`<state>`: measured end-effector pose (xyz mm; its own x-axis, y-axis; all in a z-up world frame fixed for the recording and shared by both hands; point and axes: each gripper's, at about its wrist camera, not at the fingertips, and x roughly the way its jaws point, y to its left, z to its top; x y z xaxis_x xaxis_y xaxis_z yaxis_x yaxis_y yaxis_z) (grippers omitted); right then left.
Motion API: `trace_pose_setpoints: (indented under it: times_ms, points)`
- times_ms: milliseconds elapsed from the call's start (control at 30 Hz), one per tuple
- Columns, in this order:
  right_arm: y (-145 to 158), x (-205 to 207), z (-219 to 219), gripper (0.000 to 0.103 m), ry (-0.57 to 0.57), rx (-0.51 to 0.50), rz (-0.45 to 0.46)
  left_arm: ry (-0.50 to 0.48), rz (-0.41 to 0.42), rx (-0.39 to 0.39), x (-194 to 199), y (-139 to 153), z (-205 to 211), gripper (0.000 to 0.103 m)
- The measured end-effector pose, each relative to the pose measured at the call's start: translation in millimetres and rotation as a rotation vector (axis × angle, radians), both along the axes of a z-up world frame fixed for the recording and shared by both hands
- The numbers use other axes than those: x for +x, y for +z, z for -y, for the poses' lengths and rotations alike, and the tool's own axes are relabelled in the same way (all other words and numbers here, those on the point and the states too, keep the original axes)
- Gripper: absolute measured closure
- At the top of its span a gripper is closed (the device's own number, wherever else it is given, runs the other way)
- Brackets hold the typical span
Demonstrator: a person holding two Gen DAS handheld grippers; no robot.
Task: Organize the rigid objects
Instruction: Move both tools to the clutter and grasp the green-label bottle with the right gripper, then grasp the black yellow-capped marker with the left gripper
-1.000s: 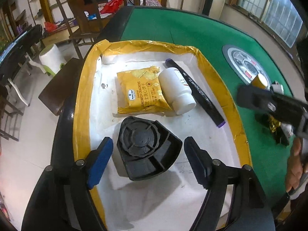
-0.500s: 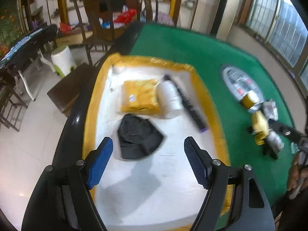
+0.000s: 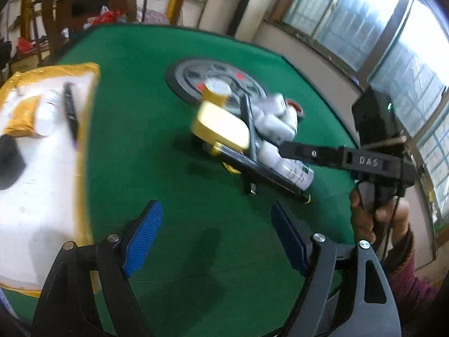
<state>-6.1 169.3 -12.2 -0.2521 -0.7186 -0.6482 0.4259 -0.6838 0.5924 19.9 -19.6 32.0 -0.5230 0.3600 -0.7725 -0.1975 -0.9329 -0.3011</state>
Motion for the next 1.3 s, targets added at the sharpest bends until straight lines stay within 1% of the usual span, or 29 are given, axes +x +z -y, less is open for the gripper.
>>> trace_pose_setpoints:
  times_ms: [100,133,267,333,400,467,500,600,700,733,767,833,933,1033,1100,1167,1233,1300]
  points:
    - [5.9,10.7,15.7,0.058,0.085,-0.004,-0.027,-0.005,0.024,-0.016,-1.7,-4.3,-6.9,0.023]
    - [7.1,13.9,20.6,0.058,0.099,0.017,-0.042,-0.002,0.03,-0.017,-1.5,-5.4,-7.5,0.023]
    - [5.8,23.1,37.3,0.059,0.119,0.185,-0.114,0.003,0.049,-0.006,2.3,-7.1,-8.4,0.023]
    - [3.2,25.6,43.0,0.059,0.147,0.252,-0.136,0.002,0.052,-0.007,3.4,-6.6,-9.9,0.023]
    - [3.5,31.3,50.7,0.06,0.162,0.317,-0.189,-0.003,0.047,-0.013,4.3,-6.5,-12.4,0.023]
    - [2.7,31.8,51.5,0.069,0.153,0.343,-0.209,-0.011,0.039,-0.027,8.9,-7.1,-13.7,0.023]
    - [2.5,30.1,49.3,0.071,0.147,0.345,-0.211,-0.015,0.036,-0.038,10.1,-7.8,-14.9,0.023]
    - [-0.9,29.2,40.2,0.071,0.106,0.36,-0.218,-0.042,0.012,-0.1,17.8,-8.7,-22.1,0.023]
    - [-2.2,26.6,34.2,0.071,0.089,0.342,-0.202,-0.09,-0.042,-0.2,23.1,-6.7,-34.4,0.023]
    - [-2.3,24.6,31.7,0.071,0.086,0.333,-0.196,-0.116,-0.066,-0.229,24.2,-4.5,-38.9,0.023]
    - [-2.1,23.8,32.0,0.071,0.085,0.326,-0.194,-0.147,-0.078,-0.242,23.5,-2.9,-42.5,0.023]
    - [-2.1,21.1,33.8,0.071,0.083,0.313,-0.185,-0.243,-0.093,-0.275,20.4,-2.1,-52.7,0.023]
    - [-2.3,18.3,31.5,0.071,0.078,0.285,-0.165,-0.367,-0.075,-0.345,11.0,-8.9,-66.8,0.023]
    - [-2.7,16.8,30.0,0.071,0.074,0.265,-0.152,-0.429,-0.074,-0.402,3.1,-13.5,-76.8,0.024]
    - [-2.9,16.3,29.1,0.071,0.07,0.256,-0.146,-0.458,-0.088,-0.451,-0.8,-15.5,-84.0,0.025]
    - [-2.8,15.9,28.8,0.071,0.07,0.254,-0.146,-0.473,-0.103,-0.48,-3.4,-18.7,-90.6,0.024]
    - [-2.8,15.6,29.8,0.071,0.069,0.253,-0.146,-0.473,-0.128,-0.472,-5.0,-18.6,-93.9,0.024]
    - [-2.7,15.5,29.3,0.071,0.071,0.251,-0.147,-0.459,-0.125,-0.467,-2.2,-18.6,-90.8,0.025]
